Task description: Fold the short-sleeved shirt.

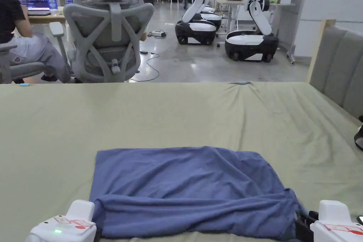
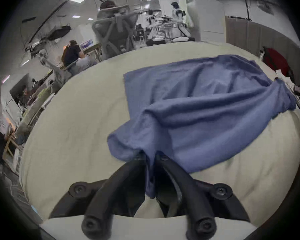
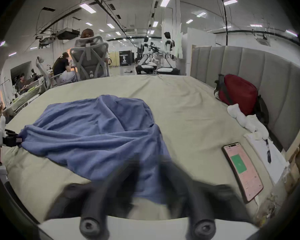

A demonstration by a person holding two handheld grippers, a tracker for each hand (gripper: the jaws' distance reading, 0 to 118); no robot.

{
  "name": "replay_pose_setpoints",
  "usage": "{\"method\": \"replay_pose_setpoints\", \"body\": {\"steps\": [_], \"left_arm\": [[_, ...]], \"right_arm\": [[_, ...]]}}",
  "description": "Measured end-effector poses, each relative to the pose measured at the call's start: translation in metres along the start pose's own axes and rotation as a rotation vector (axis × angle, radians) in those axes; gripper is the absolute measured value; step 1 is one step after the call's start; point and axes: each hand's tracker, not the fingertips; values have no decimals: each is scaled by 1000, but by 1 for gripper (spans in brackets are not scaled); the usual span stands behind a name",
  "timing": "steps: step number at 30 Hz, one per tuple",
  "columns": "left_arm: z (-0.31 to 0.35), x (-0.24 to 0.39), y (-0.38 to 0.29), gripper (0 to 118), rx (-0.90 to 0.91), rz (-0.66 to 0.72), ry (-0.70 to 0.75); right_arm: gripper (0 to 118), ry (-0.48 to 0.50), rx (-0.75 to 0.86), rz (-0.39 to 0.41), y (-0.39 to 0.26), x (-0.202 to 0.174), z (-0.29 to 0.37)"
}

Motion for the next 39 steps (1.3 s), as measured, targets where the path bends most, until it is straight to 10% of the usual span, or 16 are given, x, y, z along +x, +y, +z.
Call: {"method": "replay_pose_setpoints", "body": {"steps": [2,9,11,23,26,28,30,34,39], "left_arm": [[8,-7,5,7,31,24,4],[10,-15,12,7,22,41,-21],[15,-19,12,7,25,51,-33],[58,-54,-16,7,-17,121,-133],[49,-54,-33,18,-5,212,-142],[66,-52,-32,72,76,304,-80],[81,-50,-24,91,159,281,-80],[104,-29,7,80,303,217,-36],[104,-7,31,5,438,136,49]], "right_arm": [[112,19,-63,-2,-2,1,-16],[58,129,-197,29,2,1,-46],[10,177,-157,60,10,-3,-31],[10,177,-209,79,-2,-13,29],[54,158,-275,71,-14,-19,17],[95,144,-242,74,-12,-26,24],[99,105,-117,102,2,-38,42],[98,125,180,67,33,-71,68],[64,138,300,76,51,-108,66]]}}
